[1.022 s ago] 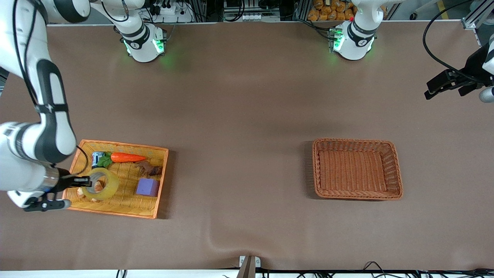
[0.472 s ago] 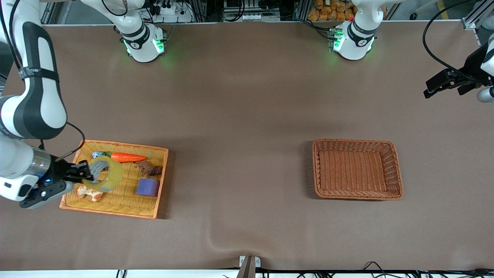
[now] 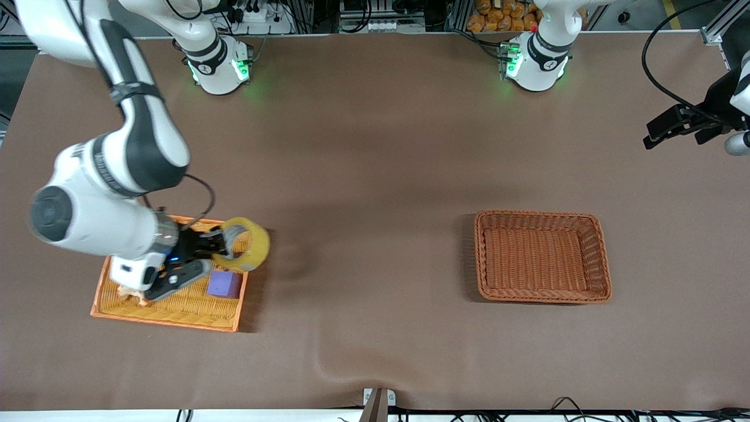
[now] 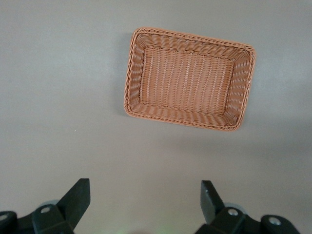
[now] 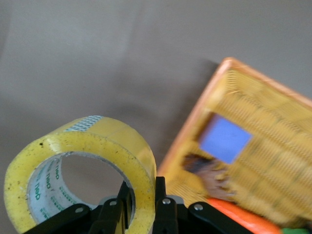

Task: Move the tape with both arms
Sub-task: 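Lift the tape roll and carry it toward the basket with the right gripper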

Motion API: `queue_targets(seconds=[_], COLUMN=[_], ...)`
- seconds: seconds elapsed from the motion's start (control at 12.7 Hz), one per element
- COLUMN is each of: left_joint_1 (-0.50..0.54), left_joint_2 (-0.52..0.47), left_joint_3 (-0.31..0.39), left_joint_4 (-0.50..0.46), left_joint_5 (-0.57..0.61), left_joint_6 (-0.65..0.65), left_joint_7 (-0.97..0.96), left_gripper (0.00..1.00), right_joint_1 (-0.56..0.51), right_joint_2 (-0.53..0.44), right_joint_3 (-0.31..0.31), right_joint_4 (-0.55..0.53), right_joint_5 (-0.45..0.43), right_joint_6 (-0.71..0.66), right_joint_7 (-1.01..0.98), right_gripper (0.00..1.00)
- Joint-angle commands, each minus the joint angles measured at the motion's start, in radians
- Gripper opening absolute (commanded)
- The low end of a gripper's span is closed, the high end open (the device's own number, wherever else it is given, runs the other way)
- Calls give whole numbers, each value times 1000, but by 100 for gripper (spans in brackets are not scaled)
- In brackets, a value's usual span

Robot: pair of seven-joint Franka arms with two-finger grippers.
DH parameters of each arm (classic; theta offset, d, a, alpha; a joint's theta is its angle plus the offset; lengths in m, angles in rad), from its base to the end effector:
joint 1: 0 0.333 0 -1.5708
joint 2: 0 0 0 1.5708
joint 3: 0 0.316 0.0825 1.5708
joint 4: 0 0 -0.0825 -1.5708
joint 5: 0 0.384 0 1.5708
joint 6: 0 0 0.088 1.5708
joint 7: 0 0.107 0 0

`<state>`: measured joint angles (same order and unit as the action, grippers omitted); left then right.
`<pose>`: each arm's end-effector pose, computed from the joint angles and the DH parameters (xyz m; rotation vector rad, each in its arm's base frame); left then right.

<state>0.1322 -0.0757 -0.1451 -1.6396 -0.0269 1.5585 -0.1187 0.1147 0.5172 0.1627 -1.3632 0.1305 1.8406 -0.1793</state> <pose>0.5293 -0.0128 0.6316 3.1217 0.1656 -0.0113 0.6785 0.1811 0.4232 -2.8786 -0.5835 0.0640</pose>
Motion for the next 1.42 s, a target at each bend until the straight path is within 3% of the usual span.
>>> queue_targets(seconds=[0.0, 0.39, 0.63, 0.87, 0.94, 1.1, 1.34], left_joint_1=[7, 7, 7, 7, 7, 1, -5], left_joint_2=[-1, 2, 2, 4, 4, 7, 30], left_joint_3=[-2, -2, -4, -4, -2, -4, -5], left_joint_4=[11, 11, 11, 11, 11, 11, 11], left_joint_5=[-19, -19, -19, -19, -19, -19, -19], left_joint_6=[-15, -14, -14, -12, -12, -9, 3], left_joint_7=[25, 25, 25, 25, 24, 24, 24], left_gripper=[100, 100, 100, 100, 100, 100, 100], right_joint_1=[75, 310, 402, 459, 470, 482, 476], right_joint_2=[-17, 108, 205, 242, 257, 270, 258], right_joint_3=[-3, -12, -14, -15, -17, -18, -26], right_joint_4=[-16, -16, -16, -16, -16, -17, -19], right_joint_5=[14, -37, -168, -187, -189, -204, -259], right_joint_6=[15, 265, 402, 425, 431, 450, 434], right_joint_7=[180, 620, 704, 779, 779, 790, 854], right_gripper=[0, 0, 0, 2, 15, 100, 100])
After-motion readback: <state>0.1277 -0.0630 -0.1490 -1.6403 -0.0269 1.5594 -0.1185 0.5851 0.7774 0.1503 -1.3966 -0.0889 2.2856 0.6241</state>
